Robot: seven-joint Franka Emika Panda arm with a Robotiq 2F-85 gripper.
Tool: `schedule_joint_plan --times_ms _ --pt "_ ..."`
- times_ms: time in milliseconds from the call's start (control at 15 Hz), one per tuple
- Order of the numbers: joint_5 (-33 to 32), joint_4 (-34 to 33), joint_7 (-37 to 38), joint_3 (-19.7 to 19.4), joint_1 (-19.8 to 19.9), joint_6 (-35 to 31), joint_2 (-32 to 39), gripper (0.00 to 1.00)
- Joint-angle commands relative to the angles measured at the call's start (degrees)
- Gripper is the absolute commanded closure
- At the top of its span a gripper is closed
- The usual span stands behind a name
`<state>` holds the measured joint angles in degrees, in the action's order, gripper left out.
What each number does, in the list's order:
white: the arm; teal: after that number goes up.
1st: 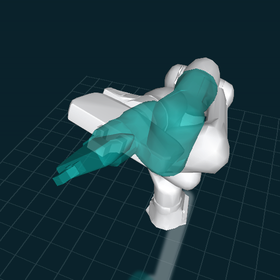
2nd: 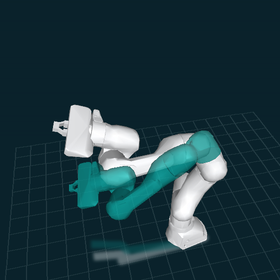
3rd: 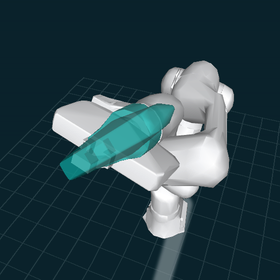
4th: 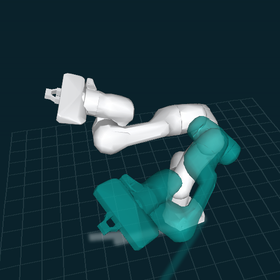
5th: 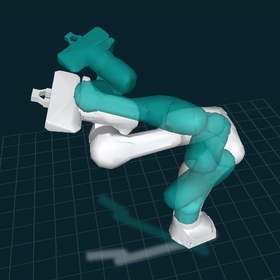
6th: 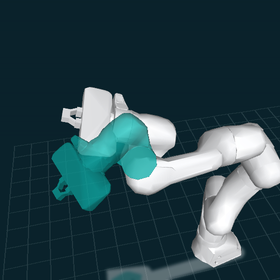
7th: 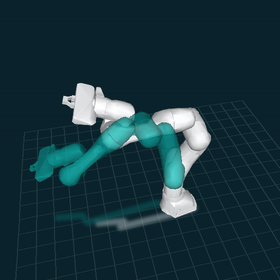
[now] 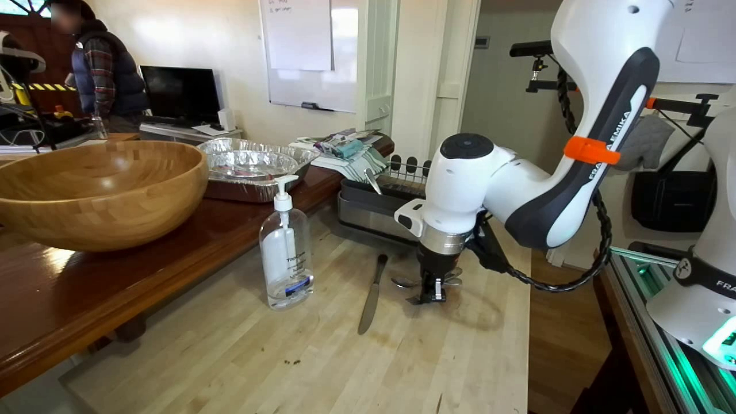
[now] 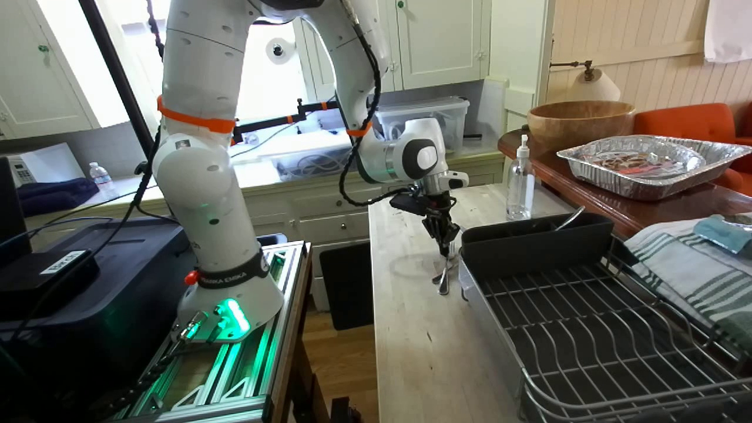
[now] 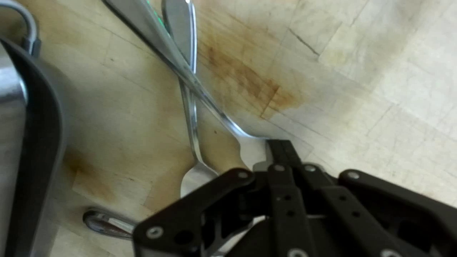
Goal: Pick up the spoon and place it in the cutlery provision on the drying rack
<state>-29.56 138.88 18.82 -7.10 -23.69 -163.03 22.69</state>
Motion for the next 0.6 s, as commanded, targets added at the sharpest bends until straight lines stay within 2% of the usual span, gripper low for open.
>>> schedule_joint_plan --times_ms 0,400,533 --pt "4.35 -1.03 -4.34 3.59 3.31 -1.06 1.23 1.00" --pt "9.94 -2.54 -9.58 7.62 6.27 0.30 1.39 1.00" --pt "9.79 -2.69 -9.43 6.99 5.94 0.59 0.85 1.00"
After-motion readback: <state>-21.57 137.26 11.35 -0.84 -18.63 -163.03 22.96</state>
